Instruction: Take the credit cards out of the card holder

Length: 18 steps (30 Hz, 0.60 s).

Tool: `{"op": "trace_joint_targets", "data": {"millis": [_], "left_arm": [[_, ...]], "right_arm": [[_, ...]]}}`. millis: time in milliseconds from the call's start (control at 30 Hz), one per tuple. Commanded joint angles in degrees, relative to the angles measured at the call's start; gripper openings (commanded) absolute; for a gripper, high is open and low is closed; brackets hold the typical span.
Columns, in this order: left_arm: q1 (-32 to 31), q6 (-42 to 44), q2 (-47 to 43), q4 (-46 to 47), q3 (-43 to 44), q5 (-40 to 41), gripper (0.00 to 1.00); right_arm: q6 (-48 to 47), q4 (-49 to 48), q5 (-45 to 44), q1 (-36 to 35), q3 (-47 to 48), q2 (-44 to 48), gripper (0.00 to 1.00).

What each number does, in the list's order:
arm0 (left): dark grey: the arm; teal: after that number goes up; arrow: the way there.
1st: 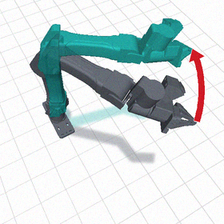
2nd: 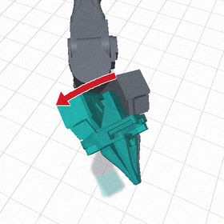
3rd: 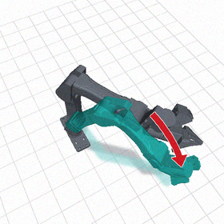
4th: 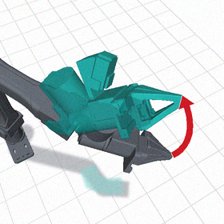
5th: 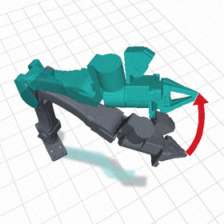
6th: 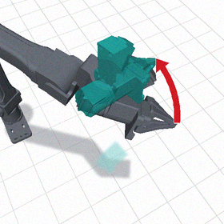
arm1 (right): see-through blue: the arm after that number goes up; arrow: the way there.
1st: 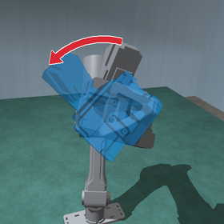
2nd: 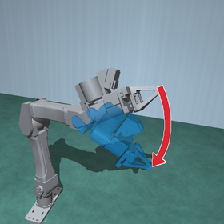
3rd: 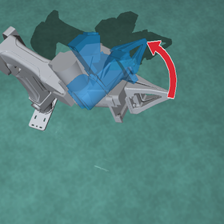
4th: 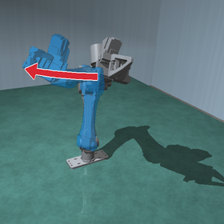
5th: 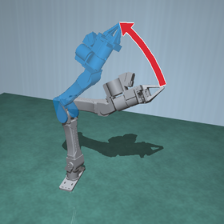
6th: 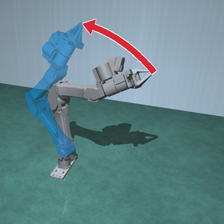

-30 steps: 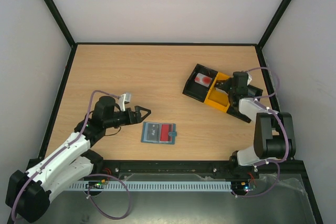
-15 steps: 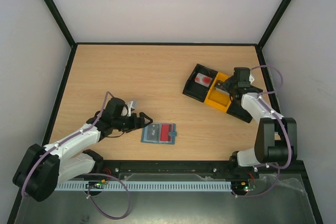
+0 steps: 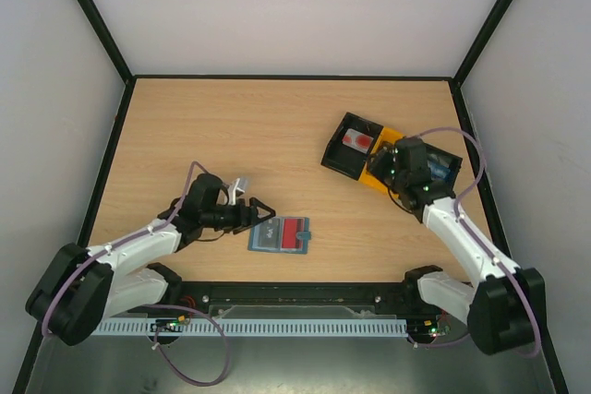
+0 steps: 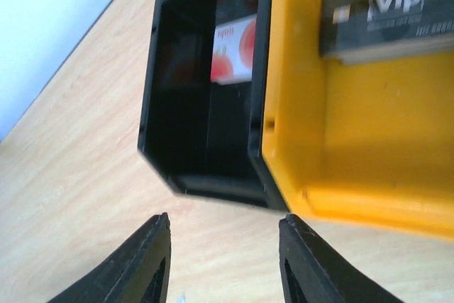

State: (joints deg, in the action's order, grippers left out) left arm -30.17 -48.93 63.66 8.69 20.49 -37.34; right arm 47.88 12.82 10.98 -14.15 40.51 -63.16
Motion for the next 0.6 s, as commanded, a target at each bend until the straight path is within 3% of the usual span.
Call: {"op": "trace_joint_targets", "data": {"millis": [0, 267, 567], "left_arm": [[-1.09, -5.39, 1.98, 9.67, -2.49, -4.46, 0.79], [-5.61, -8.58, 7.30, 19.27, -5.45, -2.87, 0.77], [-7.01, -9.07, 10.76, 22.45, -7.07, -0.40, 0.78]], "right_arm": [[3.76, 1.64, 4.21, -3.85, -6.01, 6.82, 0.41], [11.68, -4.32, 3.52, -15.41, -16.13, 13.47, 0.39], [16.20, -13.39, 1.27, -30.63, -17.92, 3.40, 0.36]]}}
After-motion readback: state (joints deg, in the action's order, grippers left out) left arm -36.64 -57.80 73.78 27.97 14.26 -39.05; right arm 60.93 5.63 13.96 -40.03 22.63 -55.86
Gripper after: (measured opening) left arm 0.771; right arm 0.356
